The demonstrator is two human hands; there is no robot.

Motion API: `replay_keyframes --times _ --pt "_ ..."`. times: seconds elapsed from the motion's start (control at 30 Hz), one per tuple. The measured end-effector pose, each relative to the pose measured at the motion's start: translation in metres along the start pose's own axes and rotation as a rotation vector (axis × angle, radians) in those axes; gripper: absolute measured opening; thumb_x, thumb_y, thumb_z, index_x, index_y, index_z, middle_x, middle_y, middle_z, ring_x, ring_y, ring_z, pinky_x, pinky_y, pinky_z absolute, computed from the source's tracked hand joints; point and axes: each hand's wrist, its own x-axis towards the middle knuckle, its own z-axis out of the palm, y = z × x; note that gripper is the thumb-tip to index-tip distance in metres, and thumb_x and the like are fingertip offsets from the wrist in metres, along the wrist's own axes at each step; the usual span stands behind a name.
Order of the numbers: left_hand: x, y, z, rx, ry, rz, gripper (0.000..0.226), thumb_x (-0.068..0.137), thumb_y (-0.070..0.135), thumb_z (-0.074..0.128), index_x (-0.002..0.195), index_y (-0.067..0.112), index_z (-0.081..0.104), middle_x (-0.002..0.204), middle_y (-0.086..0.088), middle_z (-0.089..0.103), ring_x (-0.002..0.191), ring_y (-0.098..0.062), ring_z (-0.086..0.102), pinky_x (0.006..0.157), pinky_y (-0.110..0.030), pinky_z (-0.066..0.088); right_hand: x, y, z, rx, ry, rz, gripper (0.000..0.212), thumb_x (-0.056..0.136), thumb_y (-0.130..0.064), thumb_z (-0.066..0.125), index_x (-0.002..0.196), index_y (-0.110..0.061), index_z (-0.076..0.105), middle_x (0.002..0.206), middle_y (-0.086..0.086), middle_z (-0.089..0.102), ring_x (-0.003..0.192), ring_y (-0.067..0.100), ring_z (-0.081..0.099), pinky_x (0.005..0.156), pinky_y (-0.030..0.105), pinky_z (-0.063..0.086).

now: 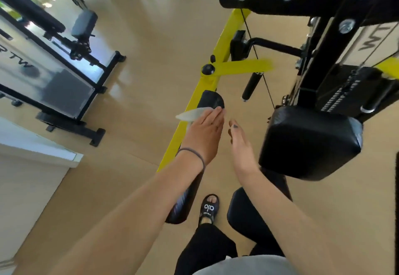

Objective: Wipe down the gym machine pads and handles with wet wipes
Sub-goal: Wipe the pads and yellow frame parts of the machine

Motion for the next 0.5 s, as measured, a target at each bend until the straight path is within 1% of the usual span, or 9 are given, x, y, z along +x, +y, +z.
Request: replay_keyframes --times 0.07,0.1,0.17,0.27,0.3,0.37,0.4,0.47,0.5 --pt "0.021 -0.014 -0.005 -0.085 0.055 0.126 0.064 0.097 0.026 0.039 0.157 0.010 0.026 0.165 -0.006 0.021 0.154 -0.021 0.011 0.124 -0.038 0.010 -0.014 0.013 0.001 0.062 0.100 0.030 0.048 0.110 -0.041 0.030 0.157 -0.032 0.034 0.161 -0.011 0.035 0.150 0.009 0.029 0.123 0.031 0.019" --pt "0.023 -0.019 -0.006 -0.166 0.116 0.185 0.063 0.093 0.024 0.044 0.154 0.011 0.033 0.160 -0.005 0.033 0.150 -0.020 0.021 0.123 -0.036 0.012 -0.021 0.018 0.003 0.094 0.137 0.029 0.048 0.110 -0.041 0.030 0.157 -0.033 0.034 0.161 -0.013 0.036 0.149 0.007 0.030 0.123 0.030 0.020" --pt "0.014 -0.028 -0.009 -0.510 0.185 0.263 0.070 0.085 0.018 0.053 0.152 0.015 0.035 0.151 -0.002 0.046 0.140 -0.021 0.036 0.117 -0.029 0.023 -0.034 0.023 0.013 0.153 0.168 0.007 0.046 0.110 -0.042 0.027 0.156 -0.037 0.032 0.159 -0.020 0.035 0.147 -0.001 0.029 0.120 0.024 0.020" --pt "-0.017 -0.039 -0.017 -1.232 0.018 0.340 0.073 0.088 0.008 0.045 0.156 0.026 0.021 0.156 0.002 0.038 0.143 -0.012 0.035 0.117 -0.030 0.029 -0.045 0.020 0.038 0.167 0.152 -0.047 0.044 0.110 -0.044 0.022 0.154 -0.047 0.026 0.147 -0.041 0.031 0.133 -0.027 0.026 0.112 0.007 0.020" --pt "-0.025 -0.041 -0.017 -1.403 0.030 0.356 0.071 0.090 0.004 0.040 0.155 0.028 0.022 0.157 0.004 0.036 0.144 -0.010 0.035 0.118 -0.034 0.030 -0.046 0.021 0.048 0.164 0.142 -0.053 0.044 0.109 -0.045 0.021 0.153 -0.049 0.025 0.145 -0.044 0.030 0.129 -0.031 0.025 0.108 0.002 0.021" --pt "-0.031 -0.047 -0.016 -1.667 0.164 0.281 0.063 0.094 -0.001 0.037 0.151 0.023 0.030 0.156 0.003 0.036 0.142 -0.013 0.041 0.116 -0.040 0.037 -0.046 0.022 0.072 0.143 0.110 -0.058 0.045 0.108 -0.047 0.018 0.152 -0.050 0.024 0.155 -0.035 0.025 0.138 -0.024 0.019 0.112 0.005 0.017" --pt "-0.030 -0.052 -0.015 -1.775 0.249 0.200 0.055 0.098 -0.001 0.039 0.150 0.017 0.033 0.154 0.001 0.040 0.140 -0.015 0.044 0.115 -0.038 0.039 -0.046 0.023 0.083 0.114 0.098 -0.069 0.047 0.107 -0.048 0.017 0.154 -0.049 0.021 0.162 -0.029 0.017 0.144 -0.019 0.010 0.116 0.008 0.012" --pt "-0.022 -0.061 -0.013 -1.907 0.426 0.003 0.043 0.104 0.003 0.041 0.147 0.007 0.037 0.150 -0.001 0.044 0.138 -0.013 0.046 0.110 -0.028 0.041 -0.043 0.027 0.101 0.040 0.113 -0.122 0.054 0.105 -0.050 0.016 0.158 -0.044 0.011 0.166 -0.025 -0.005 0.147 -0.016 -0.006 0.120 0.013 0.005" --pt "-0.017 -0.064 -0.008 -1.916 0.482 -0.093 0.041 0.105 0.007 0.040 0.146 0.008 0.038 0.149 -0.001 0.045 0.138 -0.011 0.045 0.109 -0.023 0.040 -0.043 0.029 0.106 0.029 0.129 -0.130 0.056 0.104 -0.051 0.017 0.159 -0.044 0.008 0.165 -0.027 -0.010 0.146 -0.017 -0.009 0.120 0.013 0.004"
